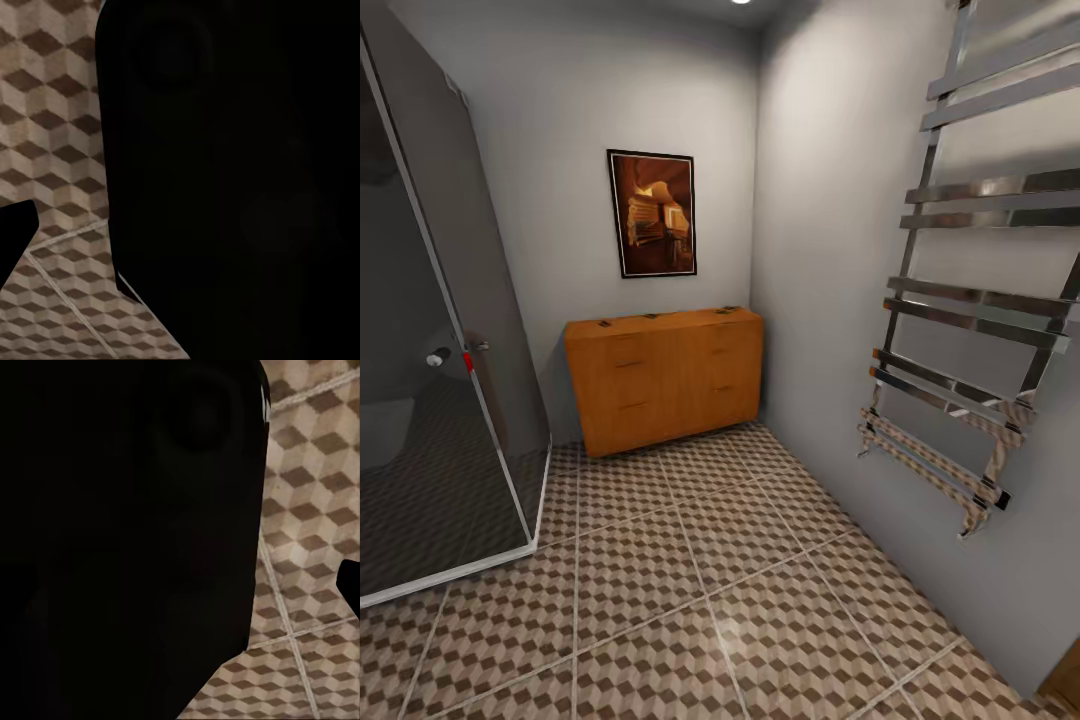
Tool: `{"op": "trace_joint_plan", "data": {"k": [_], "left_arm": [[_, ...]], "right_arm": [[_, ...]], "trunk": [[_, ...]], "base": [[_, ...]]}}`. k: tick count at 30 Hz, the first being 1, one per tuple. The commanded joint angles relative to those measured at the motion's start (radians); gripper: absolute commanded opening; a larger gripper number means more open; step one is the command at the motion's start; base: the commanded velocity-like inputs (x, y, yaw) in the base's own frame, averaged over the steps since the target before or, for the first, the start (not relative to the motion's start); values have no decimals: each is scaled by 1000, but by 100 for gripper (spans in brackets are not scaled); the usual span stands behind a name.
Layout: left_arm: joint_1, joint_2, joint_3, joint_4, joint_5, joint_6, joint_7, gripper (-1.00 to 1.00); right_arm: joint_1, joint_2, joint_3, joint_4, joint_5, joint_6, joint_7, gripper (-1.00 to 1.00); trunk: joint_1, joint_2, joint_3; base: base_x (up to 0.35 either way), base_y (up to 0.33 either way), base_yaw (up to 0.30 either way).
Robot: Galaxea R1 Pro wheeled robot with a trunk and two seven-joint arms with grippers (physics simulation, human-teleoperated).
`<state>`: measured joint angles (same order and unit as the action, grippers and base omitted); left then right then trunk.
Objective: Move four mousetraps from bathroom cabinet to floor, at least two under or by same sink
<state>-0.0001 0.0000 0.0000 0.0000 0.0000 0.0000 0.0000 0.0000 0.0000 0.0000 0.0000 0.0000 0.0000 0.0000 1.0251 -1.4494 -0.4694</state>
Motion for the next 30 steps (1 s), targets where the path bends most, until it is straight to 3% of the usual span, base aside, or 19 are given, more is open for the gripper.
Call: {"op": "trace_joint_plan", "data": {"k": [1,3,12,19,30], "left_arm": [[0,0,0,0,0,0,0,100],[12,-9,1,2,-3,1,-2,100],[22,-4,0,2,0,2,-2,100],[25,1,0,-5,3,2,-2,100],[25,-11,1,-19,5,3,-8,100]], "right_arm": [[0,0,0,0,0,0,0,100],[-12,2,1,-2,-2,-5,-3,100],[-26,3,0,4,-5,-4,-3,100],[-32,0,0,5,-4,-42,-3,100],[-32,0,-2,-35,-7,-104,-2,100]], "trunk": [[0,-1,-1],[0,-1,-1],[0,-1,-1],[0,-1,-1],[0,-1,-1]], "base": [[0,0,0],[0,0,0],[0,0,0],[0,0,0],[0,0,0]]}}
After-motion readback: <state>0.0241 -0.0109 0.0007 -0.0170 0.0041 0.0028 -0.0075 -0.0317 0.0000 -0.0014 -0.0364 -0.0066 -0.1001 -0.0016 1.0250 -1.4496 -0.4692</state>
